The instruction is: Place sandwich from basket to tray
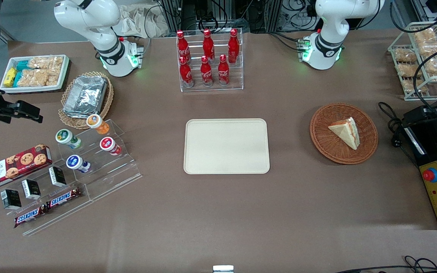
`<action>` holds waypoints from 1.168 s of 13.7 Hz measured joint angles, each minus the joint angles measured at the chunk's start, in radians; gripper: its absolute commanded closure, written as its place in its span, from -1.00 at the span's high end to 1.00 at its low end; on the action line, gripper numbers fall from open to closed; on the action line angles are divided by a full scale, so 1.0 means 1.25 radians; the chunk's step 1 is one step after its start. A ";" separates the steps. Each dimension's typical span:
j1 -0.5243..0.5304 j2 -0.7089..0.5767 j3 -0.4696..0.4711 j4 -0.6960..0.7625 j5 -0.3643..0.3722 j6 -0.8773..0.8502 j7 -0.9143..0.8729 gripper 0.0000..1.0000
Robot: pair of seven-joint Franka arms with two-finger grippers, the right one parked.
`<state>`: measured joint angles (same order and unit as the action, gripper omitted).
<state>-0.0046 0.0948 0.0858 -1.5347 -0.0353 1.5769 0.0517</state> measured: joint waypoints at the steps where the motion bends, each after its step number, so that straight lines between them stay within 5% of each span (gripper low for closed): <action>1: 0.000 0.000 0.000 0.000 0.000 0.000 0.000 1.00; 12: 0.001 0.002 0.008 -0.009 0.000 -0.070 -0.015 1.00; 16: 0.003 -0.037 0.036 -0.107 -0.011 -0.031 -0.028 1.00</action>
<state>-0.0010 0.0488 0.1305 -1.6686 -0.0494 1.5376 0.0161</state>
